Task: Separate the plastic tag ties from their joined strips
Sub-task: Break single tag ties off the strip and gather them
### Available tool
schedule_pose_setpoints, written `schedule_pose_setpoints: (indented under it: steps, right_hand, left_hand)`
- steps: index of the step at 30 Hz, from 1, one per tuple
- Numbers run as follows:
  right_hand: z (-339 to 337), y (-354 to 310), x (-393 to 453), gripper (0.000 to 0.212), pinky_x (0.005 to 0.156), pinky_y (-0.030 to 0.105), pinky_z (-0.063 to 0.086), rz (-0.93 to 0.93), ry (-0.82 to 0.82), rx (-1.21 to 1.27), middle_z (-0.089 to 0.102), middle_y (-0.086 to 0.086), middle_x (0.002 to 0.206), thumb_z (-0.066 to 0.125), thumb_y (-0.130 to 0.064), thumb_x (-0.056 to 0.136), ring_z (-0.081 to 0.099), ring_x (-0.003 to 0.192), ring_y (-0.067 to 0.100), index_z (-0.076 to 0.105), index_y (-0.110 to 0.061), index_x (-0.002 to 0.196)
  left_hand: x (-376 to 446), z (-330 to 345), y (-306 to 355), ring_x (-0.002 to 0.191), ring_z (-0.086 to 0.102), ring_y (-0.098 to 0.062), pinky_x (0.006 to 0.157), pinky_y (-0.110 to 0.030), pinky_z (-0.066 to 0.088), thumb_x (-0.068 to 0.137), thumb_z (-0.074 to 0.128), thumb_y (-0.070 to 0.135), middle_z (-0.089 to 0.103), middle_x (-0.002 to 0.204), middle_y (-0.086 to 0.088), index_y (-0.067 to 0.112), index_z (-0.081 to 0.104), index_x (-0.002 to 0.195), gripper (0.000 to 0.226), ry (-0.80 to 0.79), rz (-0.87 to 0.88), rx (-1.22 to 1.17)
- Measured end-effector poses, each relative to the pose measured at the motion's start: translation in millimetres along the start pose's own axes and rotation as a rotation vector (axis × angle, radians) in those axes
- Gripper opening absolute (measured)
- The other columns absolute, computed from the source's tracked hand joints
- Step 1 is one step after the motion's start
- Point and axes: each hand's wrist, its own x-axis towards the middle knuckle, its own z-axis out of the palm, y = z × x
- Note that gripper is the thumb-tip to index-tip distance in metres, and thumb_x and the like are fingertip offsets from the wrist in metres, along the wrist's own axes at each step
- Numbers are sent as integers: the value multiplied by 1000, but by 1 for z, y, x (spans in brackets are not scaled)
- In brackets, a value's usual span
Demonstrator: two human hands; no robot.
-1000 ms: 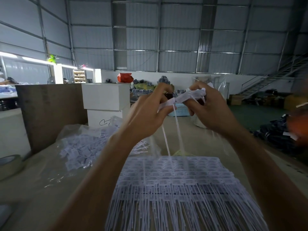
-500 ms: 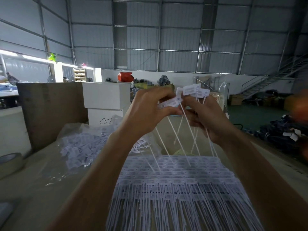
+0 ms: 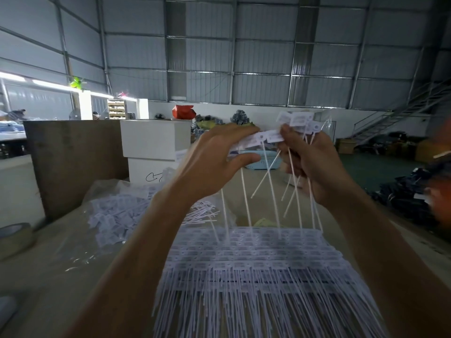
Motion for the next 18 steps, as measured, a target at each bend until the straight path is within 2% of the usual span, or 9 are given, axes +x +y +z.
schedule_pose_setpoints:
  steps: [3, 6, 8, 11, 12, 14, 18]
  right_hand:
    - [2, 4, -1, 13, 43, 17, 37, -12, -40, -16, 52, -7, 59, 59, -26, 99, 40, 42, 3, 66, -15, 95]
    - [6, 4, -3, 8, 43, 18, 38, -162, -85, -224, 56, -7, 62, 64, -24, 95, 43, 49, 2, 65, -18, 100]
    - [4, 2, -1, 13, 48, 19, 42, -335, -70, -423, 56, -6, 69, 65, -23, 95, 47, 55, 0, 58, -12, 97]
    - [1, 0, 1, 17, 60, 8, 36, -558, -66, -742, 51, -12, 76, 62, -23, 96, 49, 68, -5, 53, -9, 94]
    - [1, 1, 1, 17, 63, 6, 35, -595, -65, -763, 50, -13, 77, 62, -22, 96, 49, 72, -8, 54, -7, 94]
    - [0, 2, 2, 19, 66, 4, 34, -618, -54, -731, 48, -16, 79, 60, -24, 96, 48, 74, -11, 55, -6, 95]
    - [-1, 4, 6, 25, 62, 14, 35, -561, -47, -700, 50, -11, 75, 55, -35, 95, 46, 67, 0, 53, -10, 94]
  left_hand:
    - [-2, 0, 0, 103, 58, -13, 92, -39, 49, 91, 68, 32, 68, 120, -1, 16, 63, 130, 42, 19, -5, 73]
    - [-4, -3, 3, 101, 64, -21, 85, -39, 52, 99, 56, 26, 70, 115, -1, 16, 66, 125, 29, 61, 21, 178]
    - [-4, -2, 2, 96, 66, -20, 81, -33, 52, 100, 55, 22, 72, 111, 0, 15, 69, 119, 25, 31, 9, 165]
    - [-5, 0, 3, 71, 62, -4, 68, -11, 43, 98, 59, 12, 71, 84, 3, 9, 76, 98, 17, 18, -56, -26]
    - [-4, -1, 3, 67, 60, 0, 66, -7, 41, 97, 59, 10, 69, 79, 5, 9, 76, 93, 17, 24, -74, -70]
    - [-3, -2, 3, 66, 62, -5, 66, -11, 44, 98, 59, 9, 68, 77, 6, 8, 76, 90, 19, 30, -85, -117]
    - [-3, -1, 6, 69, 64, -10, 68, -13, 45, 99, 57, 12, 67, 78, 8, 10, 77, 97, 19, 19, -74, -140]
